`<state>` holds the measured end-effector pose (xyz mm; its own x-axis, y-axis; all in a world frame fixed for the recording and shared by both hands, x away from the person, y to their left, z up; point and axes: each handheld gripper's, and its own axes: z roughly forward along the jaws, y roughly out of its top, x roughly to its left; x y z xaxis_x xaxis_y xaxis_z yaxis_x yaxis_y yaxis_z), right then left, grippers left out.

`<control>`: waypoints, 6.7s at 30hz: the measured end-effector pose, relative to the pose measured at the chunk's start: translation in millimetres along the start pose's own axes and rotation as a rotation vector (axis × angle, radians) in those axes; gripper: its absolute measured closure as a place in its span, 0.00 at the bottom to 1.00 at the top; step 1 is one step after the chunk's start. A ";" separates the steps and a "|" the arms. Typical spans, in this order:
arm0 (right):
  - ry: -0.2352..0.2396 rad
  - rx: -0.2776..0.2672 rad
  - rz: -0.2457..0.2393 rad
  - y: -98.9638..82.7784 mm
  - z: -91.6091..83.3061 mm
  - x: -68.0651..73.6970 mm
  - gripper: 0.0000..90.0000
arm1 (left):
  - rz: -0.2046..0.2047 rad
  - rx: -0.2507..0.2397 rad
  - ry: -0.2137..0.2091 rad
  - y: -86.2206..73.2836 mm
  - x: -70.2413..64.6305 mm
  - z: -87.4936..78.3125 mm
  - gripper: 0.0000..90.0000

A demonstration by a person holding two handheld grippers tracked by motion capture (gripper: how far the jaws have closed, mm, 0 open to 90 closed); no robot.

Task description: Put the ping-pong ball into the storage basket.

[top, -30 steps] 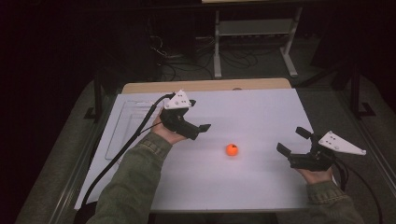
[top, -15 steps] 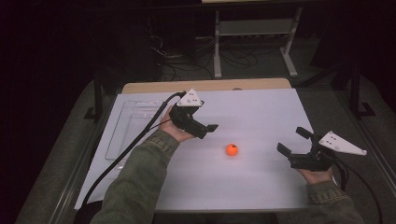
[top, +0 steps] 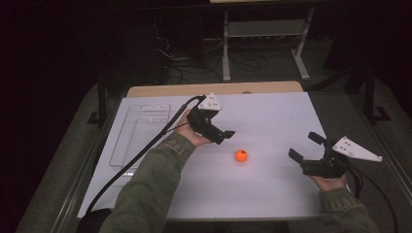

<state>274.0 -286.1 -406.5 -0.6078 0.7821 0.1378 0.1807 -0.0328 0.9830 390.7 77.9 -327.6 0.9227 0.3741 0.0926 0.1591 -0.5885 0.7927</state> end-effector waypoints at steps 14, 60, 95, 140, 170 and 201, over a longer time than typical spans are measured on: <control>0.006 -0.007 0.005 0.2 -0.5 -0.9 0.00 | 0.047 0.082 -0.073 13.3 -9.9 32.6 0.03; 0.013 -0.010 0.009 0.0 -0.2 -1.7 0.00 | 0.068 0.324 -0.246 -9.0 -14.9 98.4 0.07; 0.020 -0.004 0.007 -0.3 0.5 -1.8 0.00 | 0.171 0.447 -0.284 -21.3 -23.4 113.5 0.32; 0.018 -0.008 0.012 0.1 0.4 -2.1 0.00 | 0.258 0.446 -0.321 -4.4 -30.7 99.3 0.57; 0.009 -0.015 0.020 0.7 -0.9 -2.8 0.00 | 0.283 0.416 -0.290 26.2 -32.1 49.8 0.57; 0.006 -0.012 0.016 0.0 0.4 -2.9 0.00 | 0.293 0.424 -0.241 43.3 -24.0 -11.4 0.56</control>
<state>276.1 -288.1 -407.0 -0.6094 0.7777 0.1542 0.1814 -0.0527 0.9820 371.5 51.6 -288.7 0.9957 0.0069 0.0925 -0.0345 -0.8979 0.4389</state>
